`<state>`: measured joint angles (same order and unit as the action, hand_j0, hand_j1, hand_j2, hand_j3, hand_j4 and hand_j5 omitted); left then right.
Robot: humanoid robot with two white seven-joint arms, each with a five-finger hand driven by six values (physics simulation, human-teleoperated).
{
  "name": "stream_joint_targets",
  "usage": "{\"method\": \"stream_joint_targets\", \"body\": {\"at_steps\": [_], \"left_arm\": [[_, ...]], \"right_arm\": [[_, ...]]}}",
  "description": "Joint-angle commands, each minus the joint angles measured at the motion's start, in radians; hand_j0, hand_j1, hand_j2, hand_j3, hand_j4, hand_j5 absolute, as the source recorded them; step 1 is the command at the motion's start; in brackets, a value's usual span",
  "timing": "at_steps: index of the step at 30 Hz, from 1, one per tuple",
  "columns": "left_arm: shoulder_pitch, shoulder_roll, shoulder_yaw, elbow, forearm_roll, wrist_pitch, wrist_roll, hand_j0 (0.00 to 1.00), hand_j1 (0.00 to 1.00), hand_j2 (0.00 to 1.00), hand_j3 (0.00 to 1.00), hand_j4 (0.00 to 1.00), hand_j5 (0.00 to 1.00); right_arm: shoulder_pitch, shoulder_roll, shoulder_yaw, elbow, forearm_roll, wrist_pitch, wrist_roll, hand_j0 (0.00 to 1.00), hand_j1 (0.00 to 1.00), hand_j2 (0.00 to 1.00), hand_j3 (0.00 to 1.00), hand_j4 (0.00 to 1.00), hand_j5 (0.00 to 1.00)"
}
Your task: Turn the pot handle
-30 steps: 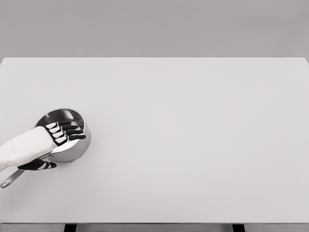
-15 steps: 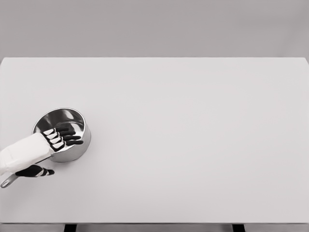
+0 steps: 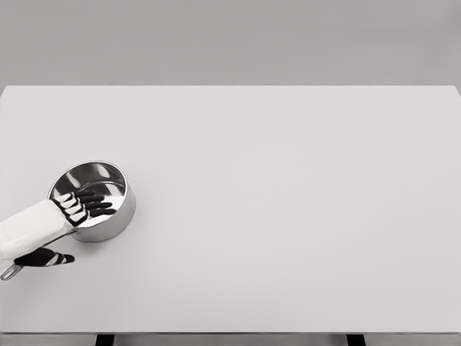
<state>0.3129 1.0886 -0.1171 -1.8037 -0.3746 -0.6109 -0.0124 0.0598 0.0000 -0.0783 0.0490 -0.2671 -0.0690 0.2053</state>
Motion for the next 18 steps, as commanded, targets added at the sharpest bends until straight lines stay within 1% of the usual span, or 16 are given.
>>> {"method": "stream_joint_targets", "body": {"at_steps": [1,18], "left_arm": [[0.0,0.0,0.008,0.0,0.008,0.0,0.0,1.0,1.0,1.0,1.0,1.0,1.0],[0.008,-0.006,0.03,0.003,0.0,0.0,0.0,1.0,1.0,1.0,1.0,1.0,1.0]], "right_arm": [[0.0,0.0,0.0,0.0,0.0,0.0,0.0,1.0,1.0,1.0,1.0,1.0,1.0],[0.0,0.0,0.0,0.0,0.0,0.0,0.0,1.0,1.0,1.0,1.0,1.0,1.0]]}}
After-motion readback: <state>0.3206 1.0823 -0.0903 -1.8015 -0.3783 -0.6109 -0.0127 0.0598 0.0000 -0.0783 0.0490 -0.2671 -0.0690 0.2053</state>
